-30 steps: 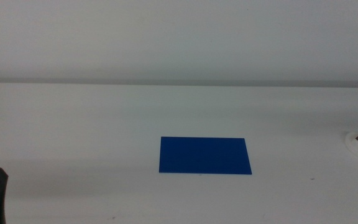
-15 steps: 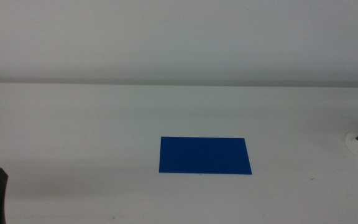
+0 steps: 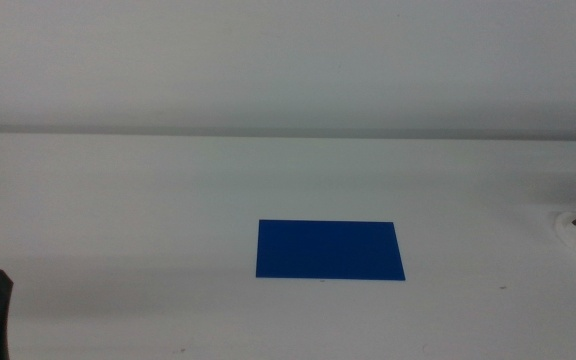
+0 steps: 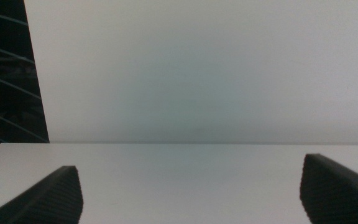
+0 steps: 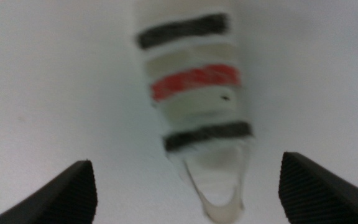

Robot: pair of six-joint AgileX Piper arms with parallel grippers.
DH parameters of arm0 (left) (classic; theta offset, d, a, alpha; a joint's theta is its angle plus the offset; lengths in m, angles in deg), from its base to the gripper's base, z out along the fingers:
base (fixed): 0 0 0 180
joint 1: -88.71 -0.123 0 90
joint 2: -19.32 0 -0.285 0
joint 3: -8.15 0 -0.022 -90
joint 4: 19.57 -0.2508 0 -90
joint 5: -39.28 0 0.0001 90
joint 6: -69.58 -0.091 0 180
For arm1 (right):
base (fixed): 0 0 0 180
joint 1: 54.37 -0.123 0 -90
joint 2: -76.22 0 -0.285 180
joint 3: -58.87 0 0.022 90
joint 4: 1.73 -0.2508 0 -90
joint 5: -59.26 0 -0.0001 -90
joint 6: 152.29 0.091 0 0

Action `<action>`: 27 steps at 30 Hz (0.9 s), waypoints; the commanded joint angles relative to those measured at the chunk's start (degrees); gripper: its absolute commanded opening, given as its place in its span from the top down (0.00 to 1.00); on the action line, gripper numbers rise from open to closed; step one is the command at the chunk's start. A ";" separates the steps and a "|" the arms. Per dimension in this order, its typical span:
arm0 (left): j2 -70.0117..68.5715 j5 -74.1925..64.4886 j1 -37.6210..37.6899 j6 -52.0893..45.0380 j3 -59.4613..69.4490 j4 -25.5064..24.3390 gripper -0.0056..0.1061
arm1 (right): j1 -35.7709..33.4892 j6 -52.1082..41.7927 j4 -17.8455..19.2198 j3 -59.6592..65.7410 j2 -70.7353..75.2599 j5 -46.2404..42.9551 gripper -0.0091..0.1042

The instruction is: Use one arm to grab the shoe from the table and place it on the mat.

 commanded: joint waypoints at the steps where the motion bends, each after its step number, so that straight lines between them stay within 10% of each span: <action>1: -2.35 0.66 0.24 0.33 2.44 0.12 0.11 | -0.54 -0.73 1.17 -0.45 -0.32 -0.06 0.23; 19: -2.35 0.66 0.24 0.33 2.44 0.12 0.11 | -0.54 -0.61 2.44 -0.45 -4.74 -3.38 0.26; 27: -2.35 0.66 0.24 0.33 2.44 0.12 0.11 | -0.54 -1.53 3.13 -0.45 -6.82 -5.03 0.50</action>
